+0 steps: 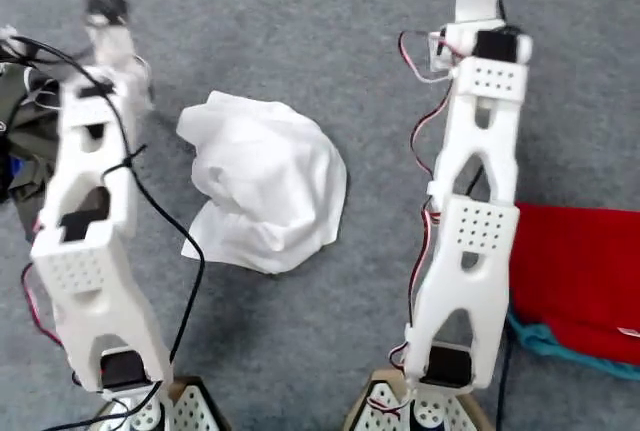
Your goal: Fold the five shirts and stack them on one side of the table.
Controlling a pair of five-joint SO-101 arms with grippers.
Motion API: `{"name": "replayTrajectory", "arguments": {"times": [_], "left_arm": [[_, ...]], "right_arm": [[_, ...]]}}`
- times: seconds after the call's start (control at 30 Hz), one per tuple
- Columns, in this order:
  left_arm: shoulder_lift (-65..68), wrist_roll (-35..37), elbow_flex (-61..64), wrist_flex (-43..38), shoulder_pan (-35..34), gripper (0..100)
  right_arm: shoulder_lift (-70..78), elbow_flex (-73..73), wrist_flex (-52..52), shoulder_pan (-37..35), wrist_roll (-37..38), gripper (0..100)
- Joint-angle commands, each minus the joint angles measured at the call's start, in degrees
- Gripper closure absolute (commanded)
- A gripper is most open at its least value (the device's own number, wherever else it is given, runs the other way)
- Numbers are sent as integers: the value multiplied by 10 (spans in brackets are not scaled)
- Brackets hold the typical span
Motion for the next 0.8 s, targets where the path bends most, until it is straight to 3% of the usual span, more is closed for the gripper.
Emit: {"name": "replayTrajectory", "arguments": {"times": [0.0,0.13,0.33,0.43,0.6,0.77], "left_arm": [[85,-28,-5,-177,10,980],[173,-115,-94,-79,9,980],[198,-112,-313,308,28,981],[228,-112,-411,448,52,981],[290,-113,-523,566,72,981],[325,-113,-617,660,68,981]], "right_arm": [[93,-4,-121,8,5,993],[180,-42,-100,14,5,993],[188,-160,76,22,12,993],[188,-203,179,21,52,993],[189,-269,323,31,98,993],[166,-270,380,56,160,993]]}}
